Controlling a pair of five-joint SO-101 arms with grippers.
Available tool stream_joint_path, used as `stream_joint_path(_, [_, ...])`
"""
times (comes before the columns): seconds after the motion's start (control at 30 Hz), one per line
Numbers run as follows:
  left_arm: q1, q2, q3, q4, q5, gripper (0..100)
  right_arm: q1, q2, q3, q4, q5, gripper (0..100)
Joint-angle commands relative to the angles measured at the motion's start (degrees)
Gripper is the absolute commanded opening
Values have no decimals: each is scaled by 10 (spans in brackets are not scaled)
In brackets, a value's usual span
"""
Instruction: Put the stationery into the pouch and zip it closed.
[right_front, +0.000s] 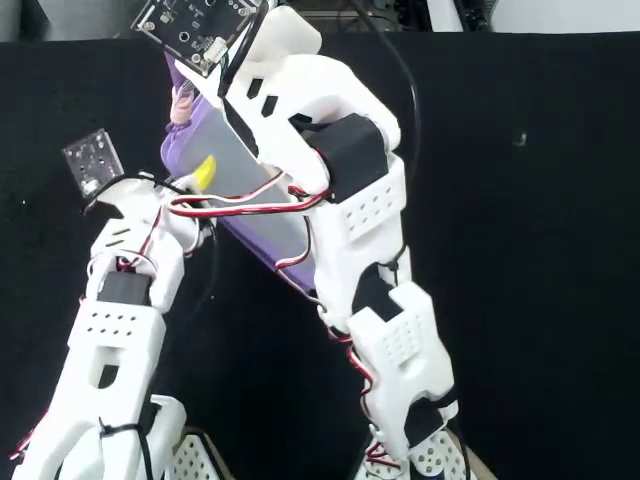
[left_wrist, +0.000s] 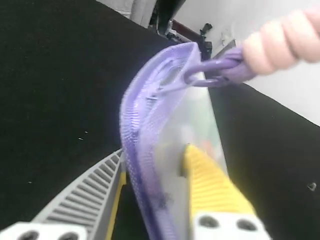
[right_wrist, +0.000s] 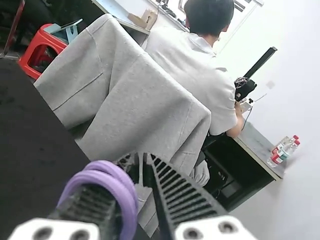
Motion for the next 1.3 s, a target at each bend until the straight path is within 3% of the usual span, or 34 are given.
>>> stream_joint_path(0.0, [22,3,-29,-7,-8,25,25,-15,-29,-14,2,11])
stream_joint_path(0.33, [25,3,-29,-7,-19,29,62,-40,-29,-14,2,11])
stream_joint_path(0.57, [29,-25,-50,-7,-179,28,66,-80,-29,-11,4,11])
stream_joint_path(0.87, [31,-246,7,5,-342,28,81,-134,-29,5,4,11])
stream_joint_path(1.0, [50,-370,58,90,-399,28,84,-150,-29,35,4,11])
stream_joint_path(1.2, [111,-587,117,273,-468,27,145,-130,-29,23,4,11])
stream_joint_path(1.27, [123,-589,103,318,-474,27,166,-119,-29,6,4,11])
